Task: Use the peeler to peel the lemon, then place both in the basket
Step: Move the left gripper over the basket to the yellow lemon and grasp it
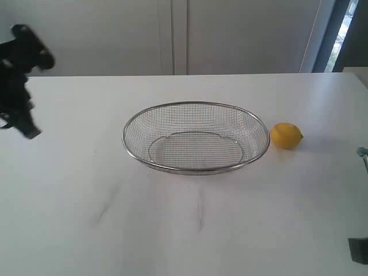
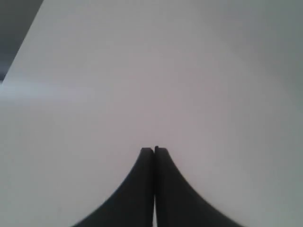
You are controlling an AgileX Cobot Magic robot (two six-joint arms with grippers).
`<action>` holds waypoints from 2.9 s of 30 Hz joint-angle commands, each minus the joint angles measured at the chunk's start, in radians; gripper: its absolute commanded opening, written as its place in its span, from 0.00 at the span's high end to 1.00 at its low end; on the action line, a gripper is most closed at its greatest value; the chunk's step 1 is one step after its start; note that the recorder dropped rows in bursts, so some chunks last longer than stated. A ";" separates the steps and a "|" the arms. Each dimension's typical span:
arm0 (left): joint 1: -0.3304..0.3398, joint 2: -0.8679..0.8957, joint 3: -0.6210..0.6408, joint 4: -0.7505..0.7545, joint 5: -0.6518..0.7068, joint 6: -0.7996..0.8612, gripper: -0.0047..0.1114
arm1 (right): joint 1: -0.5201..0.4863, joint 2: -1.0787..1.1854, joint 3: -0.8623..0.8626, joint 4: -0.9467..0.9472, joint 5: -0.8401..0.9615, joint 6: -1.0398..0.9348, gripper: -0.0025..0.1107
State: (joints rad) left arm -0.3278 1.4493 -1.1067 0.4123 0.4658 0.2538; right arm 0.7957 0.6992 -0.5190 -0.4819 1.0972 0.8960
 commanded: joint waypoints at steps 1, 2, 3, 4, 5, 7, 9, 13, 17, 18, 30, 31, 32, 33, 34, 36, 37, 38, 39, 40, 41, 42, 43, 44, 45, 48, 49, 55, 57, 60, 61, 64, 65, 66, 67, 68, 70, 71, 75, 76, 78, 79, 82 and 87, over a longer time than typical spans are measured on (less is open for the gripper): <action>-0.200 0.103 -0.240 -0.226 0.127 0.171 0.96 | -0.011 -0.010 0.002 -0.019 -0.005 0.007 0.98; -0.252 0.149 -0.305 -0.226 0.162 0.173 0.96 | -0.011 -0.010 0.002 -0.019 -0.005 0.007 0.98; -0.303 0.199 -0.370 -0.226 0.192 0.173 0.96 | -0.011 -0.010 0.002 -0.019 -0.005 0.007 0.98; -0.340 0.242 -0.435 -0.226 0.208 0.177 0.96 | -0.011 -0.010 0.002 -0.019 -0.005 0.007 0.98; -0.383 0.296 -0.497 -0.226 0.225 0.189 0.96 | -0.011 -0.010 0.002 -0.019 -0.005 0.007 0.98; -0.455 0.404 -0.605 -0.226 0.242 0.201 0.96 | -0.011 -0.010 0.002 -0.019 -0.005 0.007 0.98; -0.503 0.492 -0.705 -0.226 0.251 0.209 0.96 | -0.011 -0.010 0.002 -0.019 -0.005 0.007 0.98; -0.567 0.634 -0.866 -0.226 0.284 0.257 0.96 | -0.011 -0.010 0.002 -0.019 -0.005 0.007 0.98; -0.608 0.709 -0.954 -0.230 0.284 0.316 0.96 | -0.011 -0.010 0.002 -0.021 -0.005 0.003 0.98; -0.614 0.717 -0.964 -0.237 0.277 0.334 0.96 | -0.011 -0.010 0.002 -0.021 -0.005 0.003 0.98; -0.627 0.776 -0.998 -0.563 0.001 0.721 0.96 | -0.020 -0.031 -0.068 -0.160 0.124 0.178 0.98; -0.627 0.794 -1.009 -0.576 -0.015 0.744 0.96 | -0.020 -0.038 -0.077 -0.161 0.124 0.164 0.98; -0.632 0.812 -1.021 -0.576 -0.034 0.767 0.96 | -0.020 -0.049 -0.086 -0.171 0.124 0.151 0.98; -0.634 0.841 -1.039 -0.574 -0.063 0.811 0.93 | -0.020 -0.063 -0.093 -0.182 0.124 0.151 0.98; -0.638 0.878 -1.060 -0.574 -0.113 0.866 0.86 | -0.020 -0.091 -0.104 -0.191 0.124 0.151 0.98; -0.638 0.918 -1.075 -0.574 -0.179 0.901 0.74 | -0.020 -0.125 -0.111 -0.203 0.124 0.151 0.98; -0.638 0.937 -1.080 -0.574 -0.210 0.913 0.67 | -0.020 -0.144 -0.111 -0.216 0.124 0.151 0.98; -0.638 0.971 -1.082 -0.574 -0.272 0.932 0.51 | -0.020 -0.173 -0.111 -0.237 0.124 0.151 0.98; -0.638 0.986 -1.082 -0.574 -0.311 0.945 0.39 | -0.020 -0.188 -0.111 -0.251 0.124 0.151 0.98; -0.638 1.003 -1.082 -0.574 -0.355 0.953 0.31 | -0.020 -0.205 -0.111 -0.263 0.124 0.151 0.98; -0.638 1.015 -1.082 -0.575 -0.377 0.939 0.29 | -0.020 -0.223 -0.111 -0.274 0.124 0.151 0.98; -0.638 1.023 -1.082 -0.575 -0.386 0.929 0.30 | -0.020 -0.235 -0.111 -0.282 0.124 0.151 0.98; -0.638 1.035 -1.082 -0.571 -0.390 0.929 0.31 | -0.020 -0.255 -0.111 -0.288 0.124 0.151 0.98; -0.636 1.045 -1.082 -0.561 -0.400 0.929 0.32 | -0.020 -0.264 -0.111 -0.290 0.124 0.151 0.98; -0.634 1.047 -1.082 -0.561 -0.417 0.927 0.32 | -0.020 -0.272 -0.111 -0.290 0.124 0.151 0.98; -0.620 1.075 -1.132 -0.561 -0.398 0.913 0.32 | -0.020 -0.276 -0.109 -0.294 0.124 0.151 0.98; -0.616 1.084 -1.147 -0.561 -0.389 0.913 0.32 | -0.020 -0.276 -0.109 -0.294 0.124 0.151 0.98; -0.614 1.128 -1.218 -0.561 -0.348 0.893 0.32 | -0.020 -0.276 -0.109 -0.303 0.124 0.151 0.98; -0.612 1.128 -1.218 -0.561 -0.338 0.893 0.32 | -0.020 -0.276 -0.109 -0.303 0.124 0.151 0.98; -0.612 1.141 -1.220 -0.556 -0.343 0.893 0.32 | -0.020 -0.276 -0.109 -0.302 0.124 0.153 0.98; -0.612 1.145 -1.220 -0.556 -0.343 0.893 0.32 | -0.020 -0.276 -0.109 -0.302 0.124 0.153 0.98; -0.612 1.155 -1.220 -0.556 -0.356 0.893 0.32 | -0.020 -0.276 -0.109 -0.302 0.124 0.153 0.98; -0.612 1.157 -1.220 -0.556 -0.364 0.893 0.32 | -0.020 -0.276 -0.109 -0.302 0.124 0.153 0.98; -0.610 1.157 -1.220 -0.556 -0.367 0.893 0.32 | -0.020 -0.276 -0.109 -0.302 0.124 0.153 0.98; -0.608 1.157 -1.220 -0.552 -0.367 0.893 0.32 | -0.020 -0.276 -0.109 -0.302 0.124 0.153 0.98; -0.603 1.157 -1.220 -0.550 -0.367 0.893 0.32 | -0.020 -0.276 -0.109 -0.302 0.124 0.153 0.98; -0.595 1.157 -1.220 -0.549 -0.367 0.891 0.32 | -0.020 -0.276 -0.109 -0.302 0.124 0.153 0.98; -0.591 1.157 -1.220 -0.549 -0.367 0.885 0.32 | -0.020 -0.276 -0.109 -0.302 0.124 0.153 0.98; -0.592 1.161 -1.220 -0.549 -0.367 0.885 0.32 | -0.020 -0.276 -0.109 -0.302 0.124 0.153 0.98; -0.592 1.163 -1.220 -0.549 -0.369 0.885 0.32 | -0.020 -0.276 -0.109 -0.302 0.124 0.153 0.98; -0.592 1.169 -1.222 -0.549 -0.370 0.885 0.32 | -0.020 -0.276 -0.109 -0.302 0.124 0.153 0.98; -0.592 1.172 -1.228 -0.549 -0.371 0.878 0.32 | -0.020 -0.276 -0.109 -0.302 0.124 0.153 0.98; -0.592 1.193 -1.269 -0.553 -0.367 0.876 0.32 | -0.020 -0.276 -0.109 -0.302 0.124 0.153 0.98; -0.592 1.223 -1.316 -0.560 -0.356 0.846 0.32 | -0.020 -0.276 -0.109 -0.302 0.124 0.153 0.98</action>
State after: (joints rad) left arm -0.9182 2.6640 -2.4018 -0.1326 0.0974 1.1211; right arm 0.7841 0.4296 -0.6198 -0.7588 1.2219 1.0547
